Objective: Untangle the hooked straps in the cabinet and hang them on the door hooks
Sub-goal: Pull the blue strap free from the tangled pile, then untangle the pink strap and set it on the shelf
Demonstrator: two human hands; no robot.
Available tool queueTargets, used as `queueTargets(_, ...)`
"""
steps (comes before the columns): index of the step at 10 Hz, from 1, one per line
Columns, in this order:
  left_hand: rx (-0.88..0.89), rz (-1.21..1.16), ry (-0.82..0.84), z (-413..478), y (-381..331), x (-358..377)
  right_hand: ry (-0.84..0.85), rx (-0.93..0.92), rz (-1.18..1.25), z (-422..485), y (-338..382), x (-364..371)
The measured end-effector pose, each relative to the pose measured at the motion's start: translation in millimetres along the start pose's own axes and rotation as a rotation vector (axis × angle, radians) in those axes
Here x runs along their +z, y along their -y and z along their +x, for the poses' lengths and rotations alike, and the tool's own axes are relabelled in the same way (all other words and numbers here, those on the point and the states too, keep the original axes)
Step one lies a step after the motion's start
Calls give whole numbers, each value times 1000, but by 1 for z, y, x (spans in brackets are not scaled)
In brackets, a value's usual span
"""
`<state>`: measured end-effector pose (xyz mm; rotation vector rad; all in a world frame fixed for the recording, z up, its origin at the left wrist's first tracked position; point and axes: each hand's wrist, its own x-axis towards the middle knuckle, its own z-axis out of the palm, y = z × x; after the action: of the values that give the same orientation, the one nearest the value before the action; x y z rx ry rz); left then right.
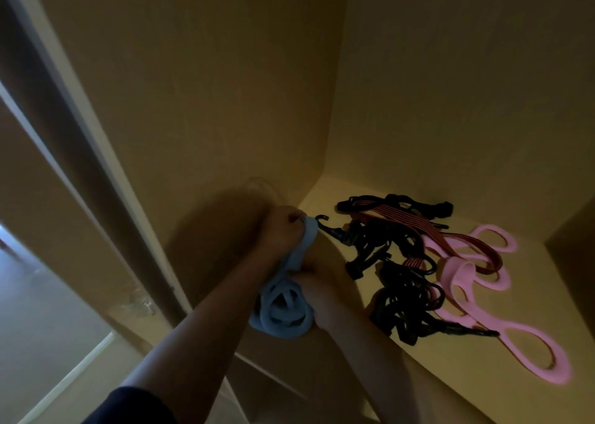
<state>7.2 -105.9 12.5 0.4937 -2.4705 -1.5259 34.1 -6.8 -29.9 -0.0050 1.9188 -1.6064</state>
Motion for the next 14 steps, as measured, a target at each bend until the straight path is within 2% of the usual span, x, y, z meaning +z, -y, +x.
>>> queueTargets(1,11,42,-50,1,19,4,-76,-167,-225,5,-7,-2)
queueTargets(2,14,100,-65,7,24,9,-129,-234,-380,2,-6,1)
queueTargets(4,2,253,-46,17,29,14,-71,-303,-731,7,3,-11)
queueTargets(5,60,315,-11,16,25,17,-45,-289,-738,7,4,-18)
queueTargets(6,204,389,-6,15,11,25,-107,-286,-667,3,3,-31)
queueTargets(7,300,379,-1,11,-7,42,-171,-348,-647,-4,7,-48)
queueTargets(8,371,347,74,8,-26,70,-202,-386,-553,-16,11,-74)
queueTargets(9,383,316,153,10,-40,100,-294,-351,-529,-26,10,-104)
queueTargets(10,465,271,205,11,-50,127,-466,-305,-484,-33,7,-136)
queueTargets(11,519,277,273,12,-63,154,-667,-253,-549,-41,-1,-169)
queueTargets(12,539,332,387,14,-81,181,-796,-231,-679,-42,-11,-192)
queueTargets(14,648,444,531,21,-103,225,-700,-90,-668,-42,-20,-210)
